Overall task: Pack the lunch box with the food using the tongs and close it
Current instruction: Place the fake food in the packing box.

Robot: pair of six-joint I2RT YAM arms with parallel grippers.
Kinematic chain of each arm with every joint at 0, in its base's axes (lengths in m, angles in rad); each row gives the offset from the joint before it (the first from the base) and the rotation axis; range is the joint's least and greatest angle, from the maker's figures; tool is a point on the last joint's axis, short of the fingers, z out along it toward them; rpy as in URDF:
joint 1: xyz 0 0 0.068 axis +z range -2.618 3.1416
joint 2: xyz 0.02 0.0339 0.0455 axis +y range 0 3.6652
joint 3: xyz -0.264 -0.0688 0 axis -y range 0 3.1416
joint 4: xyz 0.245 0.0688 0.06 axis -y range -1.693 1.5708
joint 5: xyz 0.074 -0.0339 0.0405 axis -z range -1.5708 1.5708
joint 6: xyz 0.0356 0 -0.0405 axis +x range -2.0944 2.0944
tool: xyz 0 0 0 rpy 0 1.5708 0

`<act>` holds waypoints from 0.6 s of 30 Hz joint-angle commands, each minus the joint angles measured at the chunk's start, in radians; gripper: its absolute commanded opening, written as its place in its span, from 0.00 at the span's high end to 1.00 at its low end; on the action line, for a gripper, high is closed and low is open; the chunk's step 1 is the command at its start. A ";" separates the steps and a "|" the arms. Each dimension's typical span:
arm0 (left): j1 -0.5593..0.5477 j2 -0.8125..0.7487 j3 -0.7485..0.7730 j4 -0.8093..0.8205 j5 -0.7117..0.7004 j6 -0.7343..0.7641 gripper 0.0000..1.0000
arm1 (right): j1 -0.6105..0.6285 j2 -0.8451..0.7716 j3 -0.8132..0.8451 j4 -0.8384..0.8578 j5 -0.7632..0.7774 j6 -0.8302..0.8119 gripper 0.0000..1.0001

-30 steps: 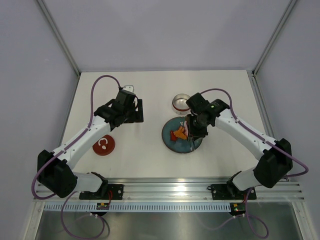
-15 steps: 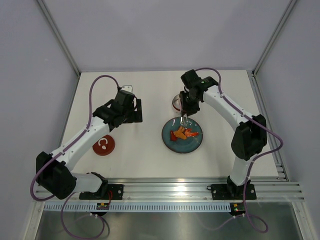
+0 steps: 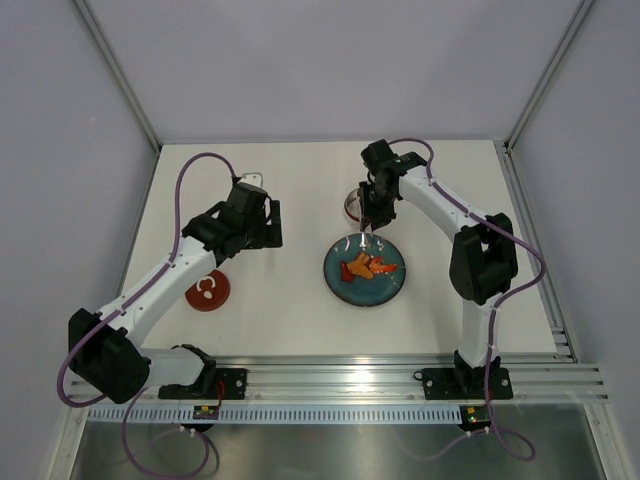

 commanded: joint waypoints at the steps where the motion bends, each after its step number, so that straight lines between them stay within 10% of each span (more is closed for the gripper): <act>1: 0.004 -0.035 -0.002 0.023 -0.031 0.000 0.16 | -0.010 0.014 0.026 0.036 -0.033 0.003 0.84; 18: 0.003 -0.039 -0.007 0.019 -0.034 -0.006 0.16 | -0.024 0.031 0.019 0.033 -0.042 0.012 0.66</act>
